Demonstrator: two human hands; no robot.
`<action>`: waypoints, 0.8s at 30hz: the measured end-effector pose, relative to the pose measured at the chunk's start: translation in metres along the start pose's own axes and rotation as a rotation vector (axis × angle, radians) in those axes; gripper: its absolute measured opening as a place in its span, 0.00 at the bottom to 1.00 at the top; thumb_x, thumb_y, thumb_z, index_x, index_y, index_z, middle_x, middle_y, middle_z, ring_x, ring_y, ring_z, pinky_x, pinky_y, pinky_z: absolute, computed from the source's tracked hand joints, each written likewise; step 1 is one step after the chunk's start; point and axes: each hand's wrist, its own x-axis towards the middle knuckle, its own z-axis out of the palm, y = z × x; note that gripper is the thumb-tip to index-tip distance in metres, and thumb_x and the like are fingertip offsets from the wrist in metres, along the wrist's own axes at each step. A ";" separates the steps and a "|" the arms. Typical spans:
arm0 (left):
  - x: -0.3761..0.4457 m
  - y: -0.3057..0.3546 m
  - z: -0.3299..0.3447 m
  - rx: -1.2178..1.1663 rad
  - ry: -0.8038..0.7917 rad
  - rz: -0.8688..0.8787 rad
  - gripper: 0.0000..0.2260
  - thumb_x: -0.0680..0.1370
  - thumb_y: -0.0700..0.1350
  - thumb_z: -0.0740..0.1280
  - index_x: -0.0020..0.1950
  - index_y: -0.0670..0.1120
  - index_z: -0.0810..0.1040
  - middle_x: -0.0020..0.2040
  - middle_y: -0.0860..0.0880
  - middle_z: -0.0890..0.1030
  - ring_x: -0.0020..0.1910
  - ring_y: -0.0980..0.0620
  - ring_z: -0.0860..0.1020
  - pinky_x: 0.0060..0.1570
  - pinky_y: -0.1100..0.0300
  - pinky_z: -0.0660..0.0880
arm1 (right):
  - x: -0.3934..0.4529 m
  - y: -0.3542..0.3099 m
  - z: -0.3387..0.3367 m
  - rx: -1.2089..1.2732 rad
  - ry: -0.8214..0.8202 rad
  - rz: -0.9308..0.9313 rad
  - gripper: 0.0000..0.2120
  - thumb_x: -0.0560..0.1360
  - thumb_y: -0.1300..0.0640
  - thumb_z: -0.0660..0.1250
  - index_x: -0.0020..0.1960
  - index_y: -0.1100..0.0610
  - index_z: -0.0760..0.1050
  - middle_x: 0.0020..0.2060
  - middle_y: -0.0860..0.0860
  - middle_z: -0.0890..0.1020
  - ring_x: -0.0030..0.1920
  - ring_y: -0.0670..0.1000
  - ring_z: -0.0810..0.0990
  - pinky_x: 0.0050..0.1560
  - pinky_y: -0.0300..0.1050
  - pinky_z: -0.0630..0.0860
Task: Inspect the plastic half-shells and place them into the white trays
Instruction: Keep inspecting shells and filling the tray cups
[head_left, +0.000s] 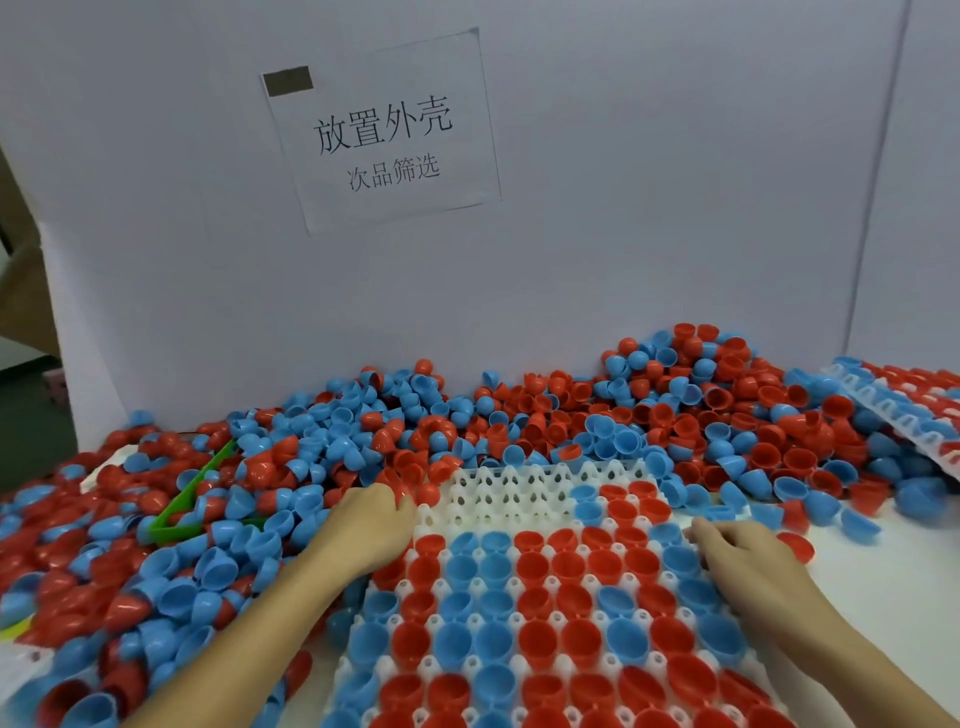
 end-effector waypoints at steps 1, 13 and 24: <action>-0.004 0.000 0.000 0.003 0.037 0.009 0.19 0.84 0.49 0.55 0.34 0.44 0.70 0.34 0.49 0.73 0.31 0.54 0.70 0.29 0.60 0.64 | 0.001 0.000 0.000 0.006 -0.005 0.006 0.20 0.83 0.51 0.58 0.37 0.61 0.75 0.27 0.52 0.71 0.29 0.49 0.68 0.30 0.42 0.64; -0.042 -0.014 0.008 -0.166 0.264 -0.014 0.28 0.82 0.56 0.59 0.25 0.44 0.67 0.22 0.51 0.70 0.23 0.55 0.70 0.27 0.61 0.66 | 0.000 0.001 0.005 0.043 0.036 0.010 0.20 0.83 0.54 0.59 0.34 0.61 0.71 0.26 0.53 0.70 0.29 0.50 0.68 0.29 0.43 0.64; -0.061 -0.023 0.017 -0.551 0.341 0.007 0.28 0.83 0.59 0.55 0.41 0.37 0.80 0.38 0.42 0.84 0.40 0.45 0.82 0.40 0.53 0.75 | -0.006 -0.004 0.005 0.040 0.028 0.012 0.19 0.82 0.49 0.59 0.54 0.65 0.76 0.51 0.59 0.79 0.51 0.57 0.78 0.51 0.59 0.78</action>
